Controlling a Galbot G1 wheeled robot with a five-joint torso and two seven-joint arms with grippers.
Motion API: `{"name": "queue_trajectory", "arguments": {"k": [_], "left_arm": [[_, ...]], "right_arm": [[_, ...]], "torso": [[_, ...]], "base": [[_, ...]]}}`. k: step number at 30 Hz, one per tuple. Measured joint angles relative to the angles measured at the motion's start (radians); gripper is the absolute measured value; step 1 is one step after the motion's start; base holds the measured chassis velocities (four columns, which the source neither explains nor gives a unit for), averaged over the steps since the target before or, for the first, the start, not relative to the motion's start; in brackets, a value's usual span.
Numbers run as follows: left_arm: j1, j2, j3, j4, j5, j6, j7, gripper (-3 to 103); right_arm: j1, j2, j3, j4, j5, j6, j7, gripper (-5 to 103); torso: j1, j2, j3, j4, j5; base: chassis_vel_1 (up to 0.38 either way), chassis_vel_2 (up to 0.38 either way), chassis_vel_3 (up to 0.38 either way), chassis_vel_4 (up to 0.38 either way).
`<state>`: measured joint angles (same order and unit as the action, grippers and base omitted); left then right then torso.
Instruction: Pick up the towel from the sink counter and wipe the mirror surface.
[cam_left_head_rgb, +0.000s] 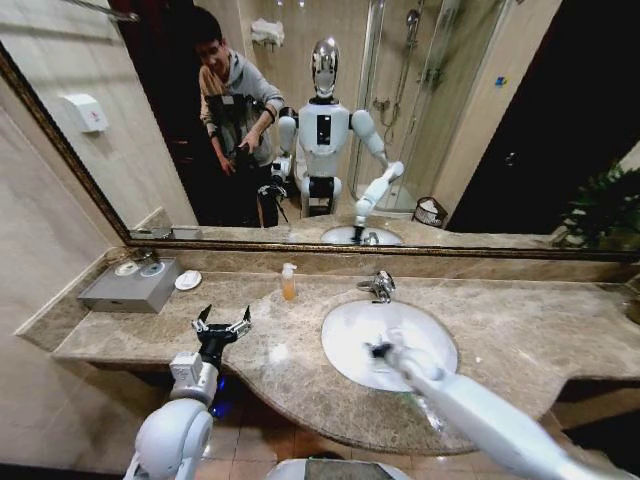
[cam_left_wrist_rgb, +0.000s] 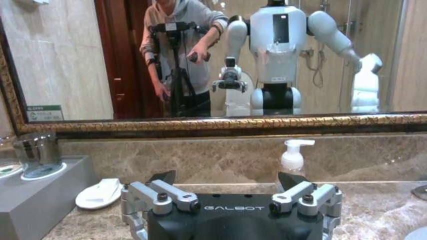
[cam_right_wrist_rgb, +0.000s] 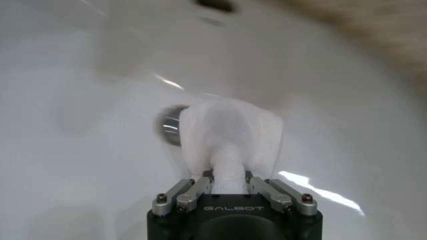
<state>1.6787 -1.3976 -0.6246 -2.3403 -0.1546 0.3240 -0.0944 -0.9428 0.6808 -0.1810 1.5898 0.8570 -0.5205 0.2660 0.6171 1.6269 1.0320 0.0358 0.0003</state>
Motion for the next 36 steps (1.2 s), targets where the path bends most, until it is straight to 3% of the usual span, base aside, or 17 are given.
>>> {"name": "queue_trajectory", "arguments": {"k": [5, 9, 12, 13, 16, 17, 19, 22, 26, 29, 30, 32, 36], "left_arm": [[0.0, 0.0, 0.0, 0.0, 0.0, 0.0, 0.0, 100], [0.0, 0.0, 0.0, 0.0, 0.0, 0.0, 0.0, 100], [0.0, 0.0, 0.0, 0.0, 0.0, 0.0, 0.0, 100], [0.0, 0.0, 0.0, 0.0, 0.0, 0.0, 0.0, 100], [0.0, 0.0, 0.0, 0.0, 0.0, 0.0, 0.0, 100], [0.0, 0.0, 0.0, 0.0, 0.0, 0.0, 0.0, 100], [0.0, 0.0, 0.0, 0.0, 0.0, 0.0, 0.0, 100], [0.0, 0.0, 0.0, 0.0, 0.0, 0.0, 0.0, 100], [0.0, 0.0, 0.0, 0.0, 0.0, 0.0, 0.0, 100], [0.0, 0.0, 0.0, 0.0, 0.0, 0.0, 0.0, 100], [0.0, 0.0, 0.0, 0.0, 0.0, 0.0, 0.0, 100], [0.0, 0.0, 0.0, 0.0, 0.0, 0.0, 0.0, 100], [0.0, 0.0, 0.0, 0.0, 0.0, 0.0, 0.0, 100]], "right_arm": [[-0.03, -0.047, 0.079, -0.011, -0.089, 0.02, -0.068, 16], [-0.027, -0.022, 0.067, -0.009, -0.101, 0.036, -0.089, 16], [0.016, 0.071, 0.0, -0.01, -0.113, 0.051, -0.126, 16], [0.016, 0.071, 0.0, -0.01, -0.113, 0.051, -0.126, 16], [0.071, 0.237, -0.046, -0.041, -0.014, 0.038, -0.146, 16], [0.071, 0.237, -0.046, -0.041, -0.014, 0.038, -0.146, 16], [0.077, 0.333, -0.027, -0.04, 0.074, 0.046, -0.124, 16], [0.065, 0.357, 0.0, 0.0, 0.143, 0.051, -0.076, 16], [0.006, 0.276, 0.1, 0.13, 0.21, 0.044, -0.019, 16], [-0.084, 0.086, 0.199, 0.232, 0.218, 0.049, 0.001, 16], [-0.084, 0.086, 0.199, 0.232, 0.218, 0.049, 0.001, 16], [-0.159, -0.002, 0.247, 0.267, 0.176, 0.074, -0.025, 16], [-0.239, -0.041, 0.313, 0.306, 0.13, 0.105, -0.038, 16]], "torso": [[0.0, 0.0, 0.0, 0.0001, -0.0007], [0.0, 0.0, 0.0, 0.0003, -0.0004], [0.0, 0.0, 0.0, 0.0003, -0.0003], [0.0, 0.0, 0.0, 0.0003, -0.0003], [0.0, 0.0, 0.0, 0.0008, 0.0001], [0.0, 0.0, 0.0, 0.0008, 0.0001], [0.0, 0.0, 0.0, 0.0009, -0.0004], [0.0, 0.0, 0.0, 0.0006, -0.0002], [0.0, 0.0, 0.0, 0.0008, 0.0001], [0.0, 0.0, 0.0, -0.0002, -0.0006], [0.0, 0.0, 0.0, -0.0002, -0.0006], [0.0, 0.0, 0.0, -0.0005, 0.0], [0.0, 0.0, 0.0, -0.0001, 0.0]], "base": [[0.0, 0.0, 0.0, 0.0], [0.0, 0.0, 0.0, 0.0], [0.0, 0.0, 0.0, 0.0], [0.0, 0.0, 0.0, 0.0], [0.0, 0.0, 0.0, 0.0], [0.0, 0.0, 0.0, 0.0], [0.0, 0.0, 0.0, 0.0], [0.0, 0.0, 0.0, 0.0], [0.0, 0.0, 0.0, 0.0], [0.0, 0.0, 0.0, 0.0], [0.0, 0.0, 0.0, 0.0], [0.0, 0.0, 0.0, 0.0], [0.0, 0.0, 0.0, 0.0]]}}
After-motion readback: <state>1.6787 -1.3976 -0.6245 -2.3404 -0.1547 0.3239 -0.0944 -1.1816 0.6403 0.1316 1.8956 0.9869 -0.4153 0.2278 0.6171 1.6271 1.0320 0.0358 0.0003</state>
